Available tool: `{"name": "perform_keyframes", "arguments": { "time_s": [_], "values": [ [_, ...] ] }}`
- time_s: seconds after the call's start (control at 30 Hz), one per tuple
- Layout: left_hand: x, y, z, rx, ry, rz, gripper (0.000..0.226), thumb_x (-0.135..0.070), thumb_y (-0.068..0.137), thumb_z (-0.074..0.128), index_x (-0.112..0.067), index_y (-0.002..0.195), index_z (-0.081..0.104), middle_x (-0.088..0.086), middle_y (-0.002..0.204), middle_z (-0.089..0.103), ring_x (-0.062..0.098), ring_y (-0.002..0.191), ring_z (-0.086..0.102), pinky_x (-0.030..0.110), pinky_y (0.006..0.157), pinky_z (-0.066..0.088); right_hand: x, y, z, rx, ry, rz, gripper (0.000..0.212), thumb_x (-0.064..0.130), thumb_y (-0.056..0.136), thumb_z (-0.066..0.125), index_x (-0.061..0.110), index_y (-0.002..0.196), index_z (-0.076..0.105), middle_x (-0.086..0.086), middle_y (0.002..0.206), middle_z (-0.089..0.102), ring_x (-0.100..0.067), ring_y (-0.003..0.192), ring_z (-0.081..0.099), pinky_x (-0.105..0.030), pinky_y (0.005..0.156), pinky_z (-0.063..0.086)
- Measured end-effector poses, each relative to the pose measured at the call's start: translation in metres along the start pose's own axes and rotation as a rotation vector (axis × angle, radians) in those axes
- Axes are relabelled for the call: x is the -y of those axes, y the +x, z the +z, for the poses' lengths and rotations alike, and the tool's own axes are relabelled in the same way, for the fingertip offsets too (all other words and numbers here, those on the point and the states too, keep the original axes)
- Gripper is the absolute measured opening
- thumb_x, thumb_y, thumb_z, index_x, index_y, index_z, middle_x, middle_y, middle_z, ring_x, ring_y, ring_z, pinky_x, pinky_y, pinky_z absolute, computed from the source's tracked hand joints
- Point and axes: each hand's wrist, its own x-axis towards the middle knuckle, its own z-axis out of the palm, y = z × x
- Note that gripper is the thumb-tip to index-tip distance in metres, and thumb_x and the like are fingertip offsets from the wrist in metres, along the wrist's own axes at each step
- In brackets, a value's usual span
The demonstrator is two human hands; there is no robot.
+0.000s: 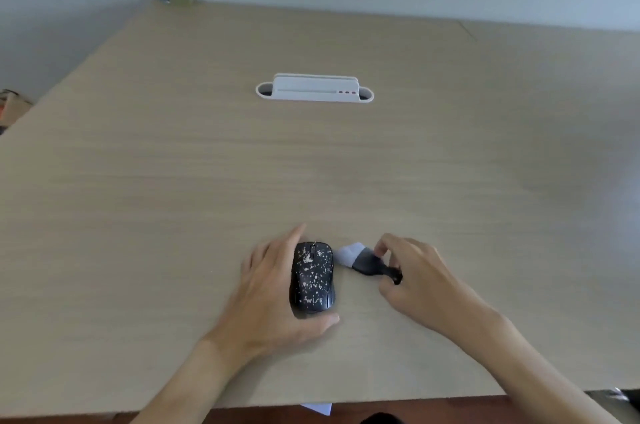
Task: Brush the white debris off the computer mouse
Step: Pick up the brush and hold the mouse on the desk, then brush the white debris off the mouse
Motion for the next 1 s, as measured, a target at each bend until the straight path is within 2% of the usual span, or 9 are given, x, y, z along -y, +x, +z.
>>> {"name": "perform_keyframes", "arguments": {
  "time_s": [0.1,0.33,0.47,0.57,0.63,0.73,0.8,0.9,1.0],
  "values": [
    [0.002,-0.001,0.008,-0.052,0.063,0.051,0.116,-0.077,0.060,0.061,-0.032,0.153,0.007,-0.026,0.138,0.028,0.002,0.131,0.021,0.020,0.106,0.013,-0.003,0.006,0.002,-0.073,-0.033,-0.092,0.023,0.017,0.075,0.052,0.027,0.096,0.055,0.013,0.077,0.049,-0.003,0.074,0.050,-0.014,0.061,0.036],
    [0.004,-0.005,0.011,-0.045,0.083,0.072,0.118,-0.083,0.061,0.056,-0.032,0.153,0.001,-0.015,0.150,0.027,0.008,0.135,0.020,0.031,0.113,0.018,0.005,0.011,-0.003,-0.202,-0.124,-0.267,0.023,0.015,0.089,0.048,0.016,0.098,0.069,0.002,0.079,0.058,-0.012,0.074,0.049,-0.006,0.069,0.034],
    [0.008,-0.006,0.017,-0.044,0.051,0.031,0.117,-0.084,0.057,0.053,-0.031,0.152,0.008,-0.007,0.148,0.037,0.018,0.136,0.028,0.037,0.111,0.022,0.011,0.002,0.001,-0.292,-0.057,-0.286,0.023,0.013,0.088,0.045,0.002,0.087,0.066,-0.019,0.073,0.058,-0.031,0.070,0.048,-0.025,0.056,0.029],
    [0.006,-0.006,0.018,-0.050,0.042,0.039,0.115,-0.080,0.056,0.051,-0.027,0.151,0.013,-0.004,0.145,0.042,0.023,0.135,0.032,0.037,0.106,0.021,0.018,0.000,0.007,-0.301,0.002,-0.282,0.022,0.011,0.086,0.048,0.003,0.088,0.068,-0.012,0.066,0.056,-0.027,0.069,0.047,-0.031,0.061,0.032],
    [0.004,-0.006,0.016,-0.061,0.038,0.039,0.113,-0.077,0.056,0.049,-0.026,0.151,0.016,-0.003,0.144,0.044,0.025,0.133,0.034,0.038,0.104,0.022,0.019,0.004,0.008,-0.289,0.037,-0.237,0.023,0.009,0.082,0.049,-0.002,0.090,0.069,-0.017,0.067,0.058,-0.027,0.068,0.046,-0.036,0.062,0.036],
    [0.002,-0.009,0.015,-0.089,0.022,0.042,0.110,-0.074,0.056,0.052,-0.026,0.149,0.021,-0.002,0.142,0.047,0.026,0.132,0.037,0.038,0.104,0.022,0.015,0.006,0.006,-0.274,0.054,-0.146,0.018,0.003,0.074,0.047,-0.011,0.076,0.059,-0.016,0.061,0.037,-0.020,0.060,0.029,-0.031,0.055,0.023],
    [0.002,-0.010,0.015,-0.095,0.009,0.041,0.108,-0.072,0.056,0.054,-0.026,0.149,0.023,-0.001,0.142,0.047,0.026,0.134,0.037,0.039,0.105,0.022,0.010,0.004,0.005,-0.264,0.058,-0.096,0.019,0.000,0.071,0.045,-0.012,0.077,0.058,-0.012,0.063,0.033,-0.019,0.061,0.026,-0.029,0.057,0.021],
    [0.000,-0.011,0.016,-0.119,0.020,0.028,0.106,-0.071,0.057,0.058,-0.027,0.148,0.025,-0.001,0.142,0.048,0.026,0.134,0.037,0.040,0.105,0.023,0.003,-0.002,0.007,-0.222,0.042,-0.038,0.027,0.001,0.068,0.045,-0.010,0.086,0.063,-0.012,0.065,0.039,-0.020,0.064,0.031,-0.028,0.060,0.024],
    [0.002,-0.011,0.018,-0.145,0.041,0.004,0.104,-0.071,0.060,0.061,-0.028,0.148,0.026,-0.001,0.141,0.049,0.026,0.133,0.037,0.041,0.107,0.023,-0.001,-0.009,0.009,-0.222,0.081,-0.002,0.032,0.003,0.068,0.048,-0.009,0.094,0.062,-0.032,0.080,0.056,-0.034,0.067,0.039,-0.036,0.060,0.038]
  ]
}}
